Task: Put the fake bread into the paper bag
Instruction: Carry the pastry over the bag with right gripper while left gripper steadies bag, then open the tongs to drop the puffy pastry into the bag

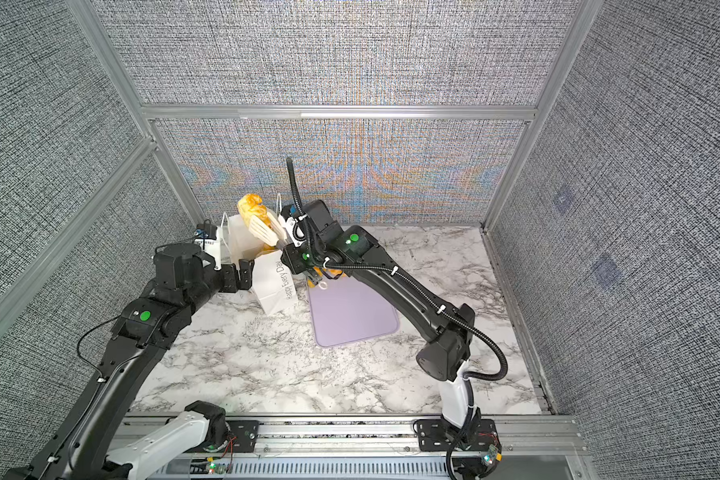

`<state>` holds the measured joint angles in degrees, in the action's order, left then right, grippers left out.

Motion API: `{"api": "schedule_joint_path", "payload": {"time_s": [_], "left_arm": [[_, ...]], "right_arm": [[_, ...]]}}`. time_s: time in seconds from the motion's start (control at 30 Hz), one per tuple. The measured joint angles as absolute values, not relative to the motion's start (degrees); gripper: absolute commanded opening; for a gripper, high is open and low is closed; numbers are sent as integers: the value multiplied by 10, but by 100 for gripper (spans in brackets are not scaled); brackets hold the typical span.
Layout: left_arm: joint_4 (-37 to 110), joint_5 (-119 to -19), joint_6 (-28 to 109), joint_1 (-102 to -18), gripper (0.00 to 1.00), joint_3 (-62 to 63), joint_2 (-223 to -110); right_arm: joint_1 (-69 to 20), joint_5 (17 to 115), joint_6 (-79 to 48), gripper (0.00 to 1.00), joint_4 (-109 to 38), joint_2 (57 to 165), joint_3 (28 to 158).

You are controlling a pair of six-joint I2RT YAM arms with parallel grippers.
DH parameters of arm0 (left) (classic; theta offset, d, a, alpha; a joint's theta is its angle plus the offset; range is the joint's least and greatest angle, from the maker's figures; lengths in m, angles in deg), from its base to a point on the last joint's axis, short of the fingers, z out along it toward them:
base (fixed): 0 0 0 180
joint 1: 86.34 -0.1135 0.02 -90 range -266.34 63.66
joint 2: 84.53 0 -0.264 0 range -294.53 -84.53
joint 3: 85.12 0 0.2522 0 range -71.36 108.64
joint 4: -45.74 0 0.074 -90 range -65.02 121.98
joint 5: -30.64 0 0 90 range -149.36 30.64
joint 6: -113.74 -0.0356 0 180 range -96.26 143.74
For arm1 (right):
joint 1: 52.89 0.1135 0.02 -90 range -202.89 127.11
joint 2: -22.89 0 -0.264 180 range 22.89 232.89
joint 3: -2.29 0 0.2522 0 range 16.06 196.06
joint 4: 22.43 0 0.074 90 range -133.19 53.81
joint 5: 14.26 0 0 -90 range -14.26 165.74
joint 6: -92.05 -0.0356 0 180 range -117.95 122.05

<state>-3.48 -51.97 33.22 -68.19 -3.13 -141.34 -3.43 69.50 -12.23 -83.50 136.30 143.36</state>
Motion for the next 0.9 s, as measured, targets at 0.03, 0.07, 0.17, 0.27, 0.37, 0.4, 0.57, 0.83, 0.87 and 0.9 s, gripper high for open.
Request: {"api": "schedule_joint_path", "payload": {"time_s": [0.03, 0.07, 0.17, 0.27, 0.37, 0.4, 0.57, 0.83, 0.87, 0.9], "left_arm": [[-35, -521, 332, -686, 100, -35, -1411], [-35, -523, 333, -689, 99, -38, -1410], [-34, -534, 335, -694, 99, -43, -1407], [-35, -535, 334, -695, 99, -45, -1408], [-35, -536, 332, -695, 99, -45, -1406], [-35, -535, 331, -695, 99, -47, -1404], [-36, -537, 329, -695, 99, -53, -1396], [-32, -569, 328, -695, 99, -60, -1396], [-31, -571, 328, -695, 99, -60, -1396], [-28, -576, 328, -695, 99, -59, -1396]], "right_arm": [[-34, 695, -123, 35, -836, 1367, 1437], [-34, 696, -123, 36, -837, 1370, 1440], [-34, 701, -123, 37, -845, 1377, 1445], [-35, 709, -123, 40, -858, 1382, 1450], [-35, 713, -123, 43, -870, 1387, 1454], [-35, 715, -123, 44, -871, 1387, 1454], [-35, 729, -123, 50, -881, 1387, 1456], [-38, 740, -121, 57, -885, 1382, 1457], [-38, 740, -121, 57, -885, 1382, 1457], [-38, 740, -121, 57, -885, 1381, 1457]]}}
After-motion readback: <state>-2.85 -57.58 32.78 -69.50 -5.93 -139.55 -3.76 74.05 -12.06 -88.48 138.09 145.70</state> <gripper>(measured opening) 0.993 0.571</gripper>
